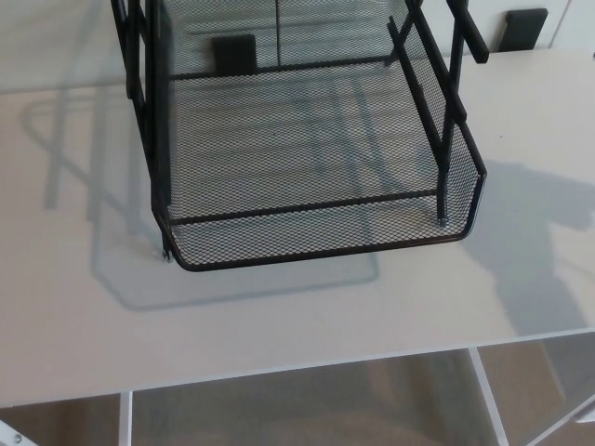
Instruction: The robot walks towards a desk on which a file tray is kept in the middle and a stapler is kept to its right. The robot lifts the stapler using its right hand and places it on the file tray.
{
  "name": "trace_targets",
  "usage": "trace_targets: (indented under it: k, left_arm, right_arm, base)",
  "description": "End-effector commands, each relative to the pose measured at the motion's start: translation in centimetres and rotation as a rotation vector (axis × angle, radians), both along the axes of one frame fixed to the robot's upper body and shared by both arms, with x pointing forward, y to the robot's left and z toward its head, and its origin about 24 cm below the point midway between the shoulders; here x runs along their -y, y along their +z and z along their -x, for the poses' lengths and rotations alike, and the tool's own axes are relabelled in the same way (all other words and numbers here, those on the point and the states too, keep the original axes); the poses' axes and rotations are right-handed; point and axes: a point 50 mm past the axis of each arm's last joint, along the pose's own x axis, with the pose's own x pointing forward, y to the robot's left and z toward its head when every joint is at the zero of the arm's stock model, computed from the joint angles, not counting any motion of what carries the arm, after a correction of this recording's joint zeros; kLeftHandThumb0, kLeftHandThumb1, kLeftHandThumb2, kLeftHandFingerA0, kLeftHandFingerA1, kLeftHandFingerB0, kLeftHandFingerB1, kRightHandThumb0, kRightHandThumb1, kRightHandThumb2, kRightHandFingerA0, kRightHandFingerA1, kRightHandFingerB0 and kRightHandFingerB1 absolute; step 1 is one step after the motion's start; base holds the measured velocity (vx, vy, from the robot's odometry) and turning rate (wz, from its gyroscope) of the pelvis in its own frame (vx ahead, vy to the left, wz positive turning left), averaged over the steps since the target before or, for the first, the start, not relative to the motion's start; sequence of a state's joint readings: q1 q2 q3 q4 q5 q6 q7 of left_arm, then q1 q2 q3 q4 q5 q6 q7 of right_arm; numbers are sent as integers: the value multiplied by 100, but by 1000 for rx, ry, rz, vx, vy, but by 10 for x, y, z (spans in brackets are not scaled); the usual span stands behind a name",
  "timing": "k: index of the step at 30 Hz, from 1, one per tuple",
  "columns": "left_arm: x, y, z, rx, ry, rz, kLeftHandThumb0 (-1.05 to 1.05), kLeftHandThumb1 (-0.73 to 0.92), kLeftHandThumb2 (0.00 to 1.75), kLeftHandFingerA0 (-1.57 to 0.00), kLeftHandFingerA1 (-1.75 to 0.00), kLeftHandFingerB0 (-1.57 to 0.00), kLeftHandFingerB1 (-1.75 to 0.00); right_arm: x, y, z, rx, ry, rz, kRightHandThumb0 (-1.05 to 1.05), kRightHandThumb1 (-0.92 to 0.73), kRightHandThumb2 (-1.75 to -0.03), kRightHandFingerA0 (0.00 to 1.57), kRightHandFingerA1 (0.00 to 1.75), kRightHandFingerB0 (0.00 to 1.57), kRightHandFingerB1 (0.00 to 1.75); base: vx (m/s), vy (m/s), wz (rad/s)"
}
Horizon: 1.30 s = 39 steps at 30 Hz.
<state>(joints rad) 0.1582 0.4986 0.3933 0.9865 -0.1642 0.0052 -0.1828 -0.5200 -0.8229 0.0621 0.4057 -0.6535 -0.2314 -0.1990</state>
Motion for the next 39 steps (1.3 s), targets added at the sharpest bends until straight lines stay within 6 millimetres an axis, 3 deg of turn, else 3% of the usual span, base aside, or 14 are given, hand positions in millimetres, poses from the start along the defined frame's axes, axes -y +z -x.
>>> trace_targets:
  k: [1, 4, 6, 8, 10, 12, 25, 26, 29, 34, 36, 37, 38, 39]
  left_arm:
    - [-6, 6, 2, 5, -16, -56, -49, 51, 95, -76, -79, -65, -72]
    - [-7, 6, 4, -5, -6, -56, -48, 51, 95, -76, -79, -63, -71]
    - [-7, 4, 5, -8, 2, -51, -46, 70, 60, -76, -70, -69, -64]
    - [-7, 3, 6, -10, 14, -44, -48, 51, 95, -76, -79, -65, -72]
    - [-7, 2, 7, -11, 12, -41, -48, 50, 94, -76, -79, -64, -71]
    - [-6, 3, 6, -9, 7, -40, -46, 70, 59, -75, -69, -66, -62]
    - [-2, 0, 0, -8, 1, -37, -48, 51, 95, -75, -79, -66, -73]
    - [-2, 0, 1, -7, -8, -39, -49, 51, 95, -75, -79, -67, -73]
    - [-1, -1, 0, 5, 5, -30, -50, 50, 95, -78, -81, -69, -74]
    - [1, -2, -1, 1, 1, -33, -51, 49, 94, -78, -80, -70, -74]
    - [0, -3, -1, 4, 5, -25, -50, 69, 60, -77, -72, -74, -65]
    - [0, -2, -2, 4, -2, -29, -52, 50, 95, -78, -80, -70, -74]
    - [0, -1, -2, 2, -16, -36, -51, 69, 61, -79, -73, -74, -65]
    - [0, -1, -2, 2, -24, -38, -52, 49, 94, -77, -80, -70, -74]
  right_arm:
    - [-7, 42, -2, 107, 82, -27, -20, -61, -86, 87, 175, 67, 155]
    - [-20, 60, -6, 114, 103, -24, -19, -58, -101, 88, 175, 67, 162]
    - [-40, 79, -6, 197, 211, 6, -19, -55, -106, 87, 175, 71, 158]
    - [-59, 96, -8, 236, 269, -15, -21, -55, -104, 89, 175, 70, 160]
    - [-69, 103, -9, 241, 284, -15, -26, -64, -93, 89, 175, 70, 158]
    - [-77, 108, -11, 242, 314, -38, -26, -60, -98, 87, 175, 71, 158]
    - [-183, 122, -25, 220, 514, 70, -21, -60, -83, 87, 175, 67, 162]
    - [-193, 118, -27, 164, 520, 80, -22, -62, -71, 96, 169, 87, 93]
    - [-208, 106, -32, 109, 537, 95, -27, -63, -69, 96, 163, 83, 72]
    - [-225, 86, -37, 33, 575, 96, -27, -60, -75, 88, 172, 78, 132]
    - [-233, 71, -38, -33, 596, 99, -20, -54, -96, 88, 175, 73, 155]
    - [-236, 65, -37, -48, 604, 104, -23, -58, -92, 89, 175, 73, 154]
    - [-240, 55, -36, -72, 618, 105, -24, -59, -87, 92, 175, 76, 147]
    - [-242, 49, -35, -83, 628, 115, -23, -58, -86, 90, 175, 74, 155]
  base:
    - [0, 0, 0]
    - [0, 0, 0]
    - [0, 0, 0]
    - [0, 0, 0]
    - [0, 0, 0]
    - [0, 0, 0]
    - [0, 0, 0]
    - [0, 0, 0]
    - [0, 0, 0]
    - [0, 0, 0]
    - [0, 0, 0]
    - [0, 0, 0]
    - [0, 0, 0]
    - [0, 0, 0]
